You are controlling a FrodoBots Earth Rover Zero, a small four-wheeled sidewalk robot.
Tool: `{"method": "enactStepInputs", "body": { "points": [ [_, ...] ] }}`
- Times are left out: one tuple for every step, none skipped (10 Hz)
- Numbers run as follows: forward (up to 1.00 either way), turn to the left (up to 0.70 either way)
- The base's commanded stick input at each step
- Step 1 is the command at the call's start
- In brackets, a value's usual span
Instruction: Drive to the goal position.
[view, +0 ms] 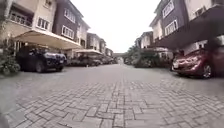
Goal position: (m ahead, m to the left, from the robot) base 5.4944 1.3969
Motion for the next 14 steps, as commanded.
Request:
{"method": "enactStepInputs", "body": {
  "points": [
    [0.7, 0.0],
    [0.7, 0.0],
    [0.7, 0.0],
    [0.7, 0.0],
    [0.7, 0.0],
    [0.7, 0.0],
    [0.7, 0.0],
    [0.7, 0.0],
    [0.7, 0.0],
    [0.7, 0.0],
    [0.7, 0.0],
    [0.7, 0.0],
    [0.7, 0.0],
    [0.7, 0.0]
  ]
}}
